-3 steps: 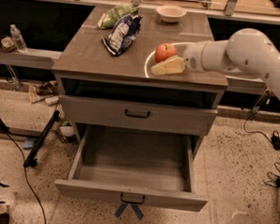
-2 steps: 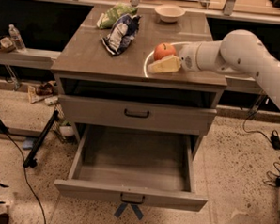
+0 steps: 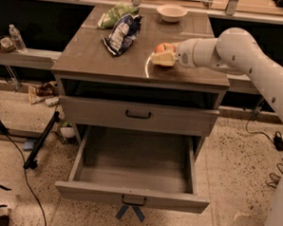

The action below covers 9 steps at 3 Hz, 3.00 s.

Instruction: Place apple into middle drawer

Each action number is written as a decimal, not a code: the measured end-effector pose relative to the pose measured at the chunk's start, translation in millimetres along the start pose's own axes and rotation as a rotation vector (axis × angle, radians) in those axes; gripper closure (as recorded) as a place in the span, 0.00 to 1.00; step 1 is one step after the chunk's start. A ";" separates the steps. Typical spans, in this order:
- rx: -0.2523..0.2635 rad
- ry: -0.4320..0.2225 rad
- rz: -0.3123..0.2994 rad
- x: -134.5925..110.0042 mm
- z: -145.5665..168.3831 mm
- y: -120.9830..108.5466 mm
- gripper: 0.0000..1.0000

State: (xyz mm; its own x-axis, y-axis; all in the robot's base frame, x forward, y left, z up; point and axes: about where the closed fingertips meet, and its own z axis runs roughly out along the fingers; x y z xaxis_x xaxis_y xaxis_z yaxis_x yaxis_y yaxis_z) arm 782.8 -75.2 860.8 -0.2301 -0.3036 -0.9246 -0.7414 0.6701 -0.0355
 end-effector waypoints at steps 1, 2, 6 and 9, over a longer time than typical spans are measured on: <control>-0.006 -0.008 -0.014 -0.8 -2.7 1.0 0.71; -0.005 -0.028 -0.081 -10.2 -58.2 20.3 0.99; -0.104 0.046 -0.152 23.4 -159.0 114.0 1.00; -0.142 0.004 -0.022 136.1 -108.7 186.0 1.00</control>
Offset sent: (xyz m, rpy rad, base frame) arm -0.0885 -0.0532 0.0575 -0.0362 -0.1202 0.0326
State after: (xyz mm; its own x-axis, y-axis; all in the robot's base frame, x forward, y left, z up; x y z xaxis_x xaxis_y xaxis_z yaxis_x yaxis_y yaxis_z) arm 545.0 -65.5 769.6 -0.2150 -0.3201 -0.9226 -0.8281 0.5606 -0.0015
